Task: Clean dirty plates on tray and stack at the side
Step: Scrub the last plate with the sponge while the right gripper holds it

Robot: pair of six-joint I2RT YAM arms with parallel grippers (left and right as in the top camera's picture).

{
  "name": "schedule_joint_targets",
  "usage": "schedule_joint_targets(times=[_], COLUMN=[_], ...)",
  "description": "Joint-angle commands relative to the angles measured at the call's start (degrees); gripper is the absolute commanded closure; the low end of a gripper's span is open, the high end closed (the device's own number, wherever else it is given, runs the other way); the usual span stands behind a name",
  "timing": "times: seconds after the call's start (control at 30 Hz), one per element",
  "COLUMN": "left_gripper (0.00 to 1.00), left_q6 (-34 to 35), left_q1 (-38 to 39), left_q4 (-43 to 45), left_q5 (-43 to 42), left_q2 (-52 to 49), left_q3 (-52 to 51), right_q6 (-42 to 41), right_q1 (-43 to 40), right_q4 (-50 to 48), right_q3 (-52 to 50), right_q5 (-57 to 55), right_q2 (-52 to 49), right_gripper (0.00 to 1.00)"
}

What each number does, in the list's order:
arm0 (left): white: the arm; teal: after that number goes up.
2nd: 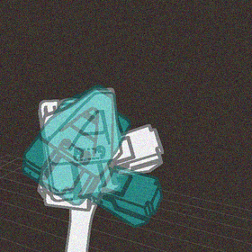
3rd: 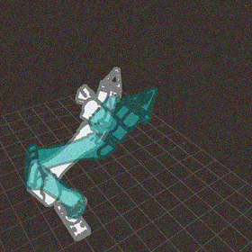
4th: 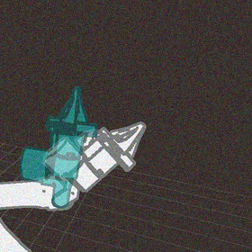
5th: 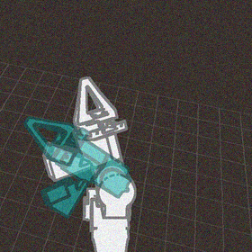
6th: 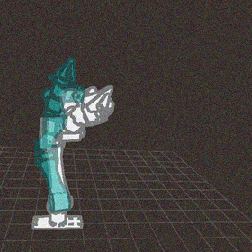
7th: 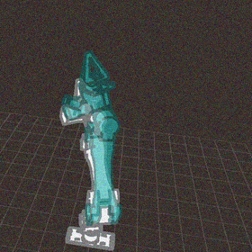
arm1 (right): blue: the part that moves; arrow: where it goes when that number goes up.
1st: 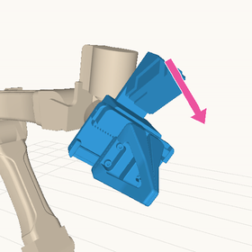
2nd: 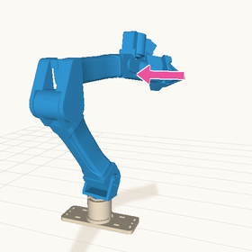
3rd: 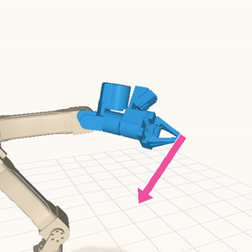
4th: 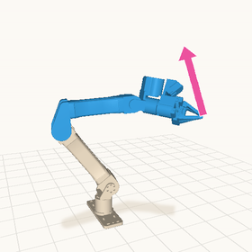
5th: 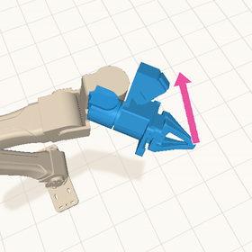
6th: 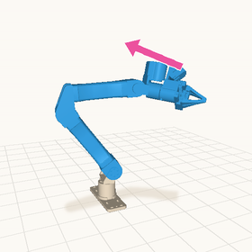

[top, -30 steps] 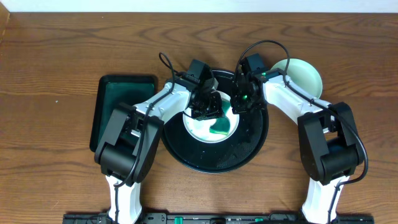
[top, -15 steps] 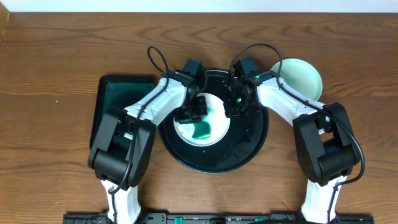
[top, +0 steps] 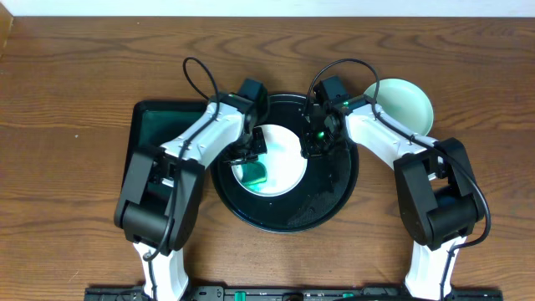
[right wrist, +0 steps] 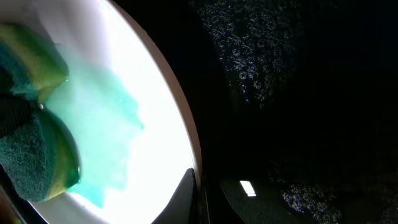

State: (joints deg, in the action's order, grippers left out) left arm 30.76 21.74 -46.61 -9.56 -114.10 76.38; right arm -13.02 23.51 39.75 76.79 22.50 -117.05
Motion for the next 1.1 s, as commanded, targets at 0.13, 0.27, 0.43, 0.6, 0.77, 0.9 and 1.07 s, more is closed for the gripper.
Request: schedule_joint_targets(times=[0.13, 0.27, 0.43, 0.6, 0.77, 0.9, 1.07], left_gripper=[0.93, 0.93, 0.93, 0.93, 0.93, 0.93, 0.93], left_q6=[-5.66, -5.25, -4.76, -1.95, -0.92, 2.73, 6.71], left_q1=[0.7, 3.21, 5.88, 7.58, 6.99, 4.17, -0.68], left_q4=[9.01, 11.23, 13.62, 16.35, 17.86, 20.02, 22.12], left_q5=[-23.19, -25.88, -27.71, -29.27, -28.46, -23.52, -19.12], left_q2=[-4.42, -4.44, -4.44, -4.44, -4.44, -4.44, -4.44], left_q3=[-2.97, -2.93, -2.86, -2.64, -2.64, -2.64, -2.64], right_q6=[-0.2, -0.17, -0.15, -0.07, -0.04, -0.02, 0.0], right_q1=[-1.01, -0.94, -0.96, -0.96, -0.96, -0.96, -0.96], right_q4=[0.98, 0.96, 0.98, 1.09, 1.57, 1.97, 2.27], right_q3=[-0.74, -0.74, -0.74, -0.74, -0.74, -0.74, -0.74], right_q5=[-4.04, -4.04, -4.04, -4.04, -4.04, -4.04, -4.04], right_q2=[-0.72, -0.72, -0.72, -0.72, -0.72, -0.72, -0.72], right_gripper=[0.99, 0.99, 0.99, 0.99, 0.99, 0.99, 0.99])
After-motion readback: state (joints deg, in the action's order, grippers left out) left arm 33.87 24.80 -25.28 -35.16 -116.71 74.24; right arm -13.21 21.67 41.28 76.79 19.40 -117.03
